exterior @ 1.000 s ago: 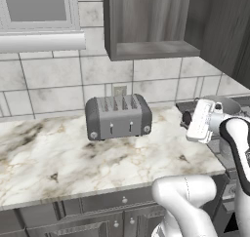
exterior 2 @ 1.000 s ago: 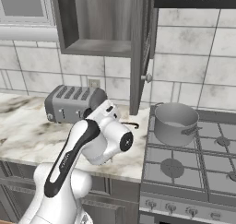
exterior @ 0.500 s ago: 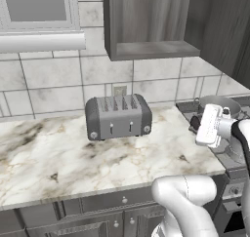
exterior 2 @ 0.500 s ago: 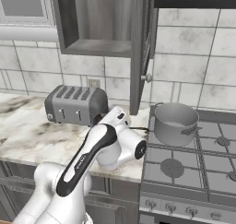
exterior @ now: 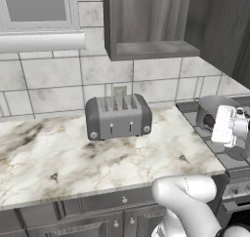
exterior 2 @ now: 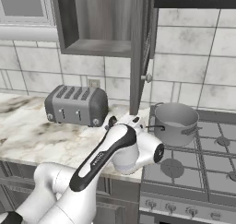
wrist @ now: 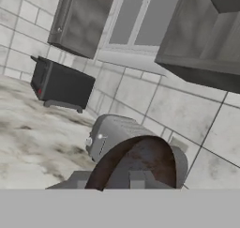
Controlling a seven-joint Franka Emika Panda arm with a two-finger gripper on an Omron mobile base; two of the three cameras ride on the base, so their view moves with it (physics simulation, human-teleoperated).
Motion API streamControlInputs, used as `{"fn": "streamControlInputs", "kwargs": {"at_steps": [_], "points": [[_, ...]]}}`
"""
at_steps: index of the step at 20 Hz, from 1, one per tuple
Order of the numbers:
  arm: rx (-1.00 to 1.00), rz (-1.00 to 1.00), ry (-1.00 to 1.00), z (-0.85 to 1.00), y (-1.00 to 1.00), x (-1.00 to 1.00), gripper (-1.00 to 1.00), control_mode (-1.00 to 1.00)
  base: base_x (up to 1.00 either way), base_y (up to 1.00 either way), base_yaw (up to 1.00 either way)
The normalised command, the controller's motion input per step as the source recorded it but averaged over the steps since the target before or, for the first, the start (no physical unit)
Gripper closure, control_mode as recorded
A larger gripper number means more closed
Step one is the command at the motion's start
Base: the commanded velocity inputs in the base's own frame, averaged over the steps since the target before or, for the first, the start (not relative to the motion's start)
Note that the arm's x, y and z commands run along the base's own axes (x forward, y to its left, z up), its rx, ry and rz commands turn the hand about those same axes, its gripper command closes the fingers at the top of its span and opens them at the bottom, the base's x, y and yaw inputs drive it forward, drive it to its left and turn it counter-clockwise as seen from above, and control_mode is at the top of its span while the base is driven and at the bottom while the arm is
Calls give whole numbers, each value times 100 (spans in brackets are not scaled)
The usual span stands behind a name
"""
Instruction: Open the cabinet and move the ladle to the pot. Then close the cabinet.
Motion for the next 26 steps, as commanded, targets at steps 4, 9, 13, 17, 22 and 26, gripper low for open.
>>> {"fn": "streamControlInputs", "kwargs": {"at_steps": [4,9,13,17,22,26], "points": [[1,0,0,-4,-45,-23,100,-100,0,0,0],[0,0,0,-6,-46,-13,100,-100,0,0,0],[0,0,0,-1,-65,-1,100,-100,0,0,0],[0,0,0,-2,-71,0,100,-100,0,0,0],[0,0,1,-9,-43,10,100,-100,0,0,0],[1,1,1,0,-31,31,100,-100,0,0,0]]}}
